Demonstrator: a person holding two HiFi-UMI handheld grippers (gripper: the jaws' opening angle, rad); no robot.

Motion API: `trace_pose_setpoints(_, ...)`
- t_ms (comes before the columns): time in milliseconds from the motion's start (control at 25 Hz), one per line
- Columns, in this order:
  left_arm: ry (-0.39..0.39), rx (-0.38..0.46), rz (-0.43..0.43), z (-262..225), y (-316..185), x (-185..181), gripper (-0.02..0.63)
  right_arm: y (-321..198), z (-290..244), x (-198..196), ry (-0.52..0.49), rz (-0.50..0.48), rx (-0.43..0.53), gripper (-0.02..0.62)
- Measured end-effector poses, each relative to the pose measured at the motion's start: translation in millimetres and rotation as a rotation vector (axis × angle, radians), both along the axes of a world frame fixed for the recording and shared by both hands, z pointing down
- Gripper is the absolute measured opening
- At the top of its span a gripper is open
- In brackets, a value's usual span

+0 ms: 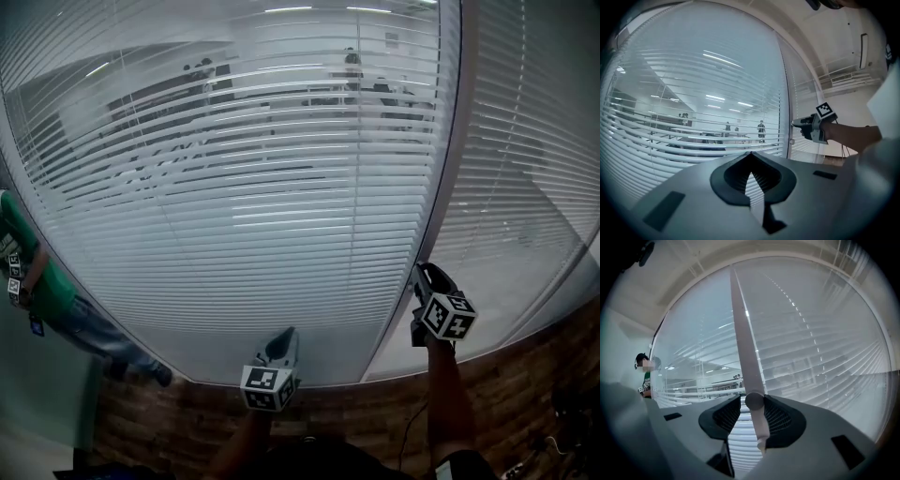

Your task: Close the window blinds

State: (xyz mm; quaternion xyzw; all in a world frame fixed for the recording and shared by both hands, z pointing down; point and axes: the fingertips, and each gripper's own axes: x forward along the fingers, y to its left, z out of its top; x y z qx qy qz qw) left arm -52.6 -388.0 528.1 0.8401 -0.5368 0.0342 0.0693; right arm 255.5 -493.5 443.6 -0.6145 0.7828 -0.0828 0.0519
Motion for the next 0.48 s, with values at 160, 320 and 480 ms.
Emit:
trace_pose_setpoints(160, -0.001, 0.004, 0.003, -0.8, 0.4, -0.7, -0.005, -0.8, -1.1, 5.5, -0.050, 0.029, 0.011, 0.127)
trace_pose_setpoints(320, 0.000, 0.003, -0.011, -1.4, 0.0, -5.9, -0.005, 0.6, -2.0, 4.1, 0.074, 0.058, 0.028, 0.126)
trace_pose_setpoints(480, 0.000, 0.009, -0.014, -4.2, -0.5, -8.4, -0.005, 1.3, -2.7, 0.0, 0.279, 0.073, 0.035, 0.126)
